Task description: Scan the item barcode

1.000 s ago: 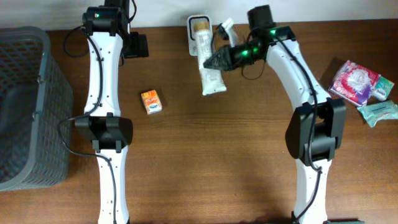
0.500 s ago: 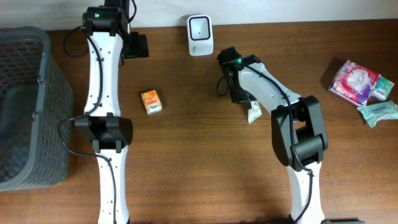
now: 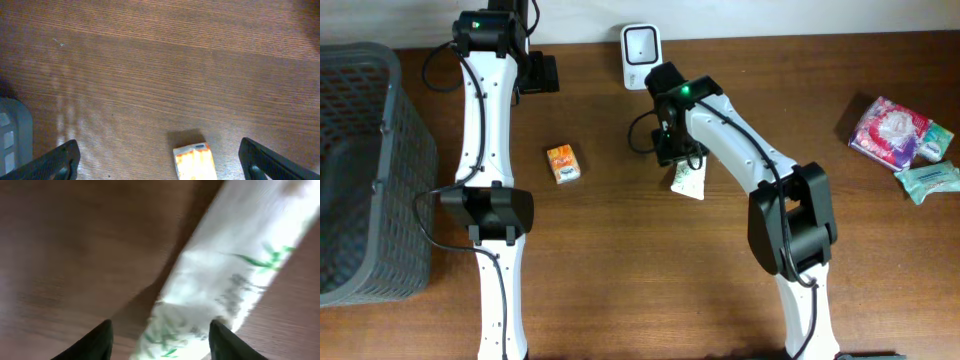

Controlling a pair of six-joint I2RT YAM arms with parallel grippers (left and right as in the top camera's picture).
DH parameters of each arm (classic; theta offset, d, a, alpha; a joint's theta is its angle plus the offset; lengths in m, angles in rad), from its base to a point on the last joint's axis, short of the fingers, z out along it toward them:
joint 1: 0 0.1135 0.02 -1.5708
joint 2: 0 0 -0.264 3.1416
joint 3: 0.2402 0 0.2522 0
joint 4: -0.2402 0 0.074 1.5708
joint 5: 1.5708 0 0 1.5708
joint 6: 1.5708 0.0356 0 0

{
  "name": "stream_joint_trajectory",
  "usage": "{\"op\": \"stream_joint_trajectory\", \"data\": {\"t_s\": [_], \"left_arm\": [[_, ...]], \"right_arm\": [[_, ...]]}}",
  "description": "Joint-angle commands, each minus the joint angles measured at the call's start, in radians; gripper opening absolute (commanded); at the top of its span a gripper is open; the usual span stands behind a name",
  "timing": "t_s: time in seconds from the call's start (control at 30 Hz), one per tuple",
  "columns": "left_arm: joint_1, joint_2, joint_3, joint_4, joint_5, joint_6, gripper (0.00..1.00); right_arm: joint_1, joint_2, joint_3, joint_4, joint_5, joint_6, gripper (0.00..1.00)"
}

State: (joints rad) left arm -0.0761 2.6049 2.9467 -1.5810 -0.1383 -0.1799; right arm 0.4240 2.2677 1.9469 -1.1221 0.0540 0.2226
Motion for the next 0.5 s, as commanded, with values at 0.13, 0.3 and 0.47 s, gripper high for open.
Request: {"op": "stream_joint_trajectory", "data": {"t_s": [0.13,0.3,0.47], "left_arm": [[0.007,-0.032,-0.003,0.001,-0.008,0.002,0.99],[0.007,-0.032,-0.003,0.001,-0.008,0.002,0.99],[0.007,-0.032,-0.003,0.001,-0.008,0.002,0.99]], "right_arm": [[-0.129,-0.034,-0.006,0.080,-0.019,0.079,0.58],[-0.128,-0.031,-0.187,0.275,-0.155,0.078,0.52],[-0.123,-0.035,-0.142,0.273,-0.159,0.078,0.04]]}}
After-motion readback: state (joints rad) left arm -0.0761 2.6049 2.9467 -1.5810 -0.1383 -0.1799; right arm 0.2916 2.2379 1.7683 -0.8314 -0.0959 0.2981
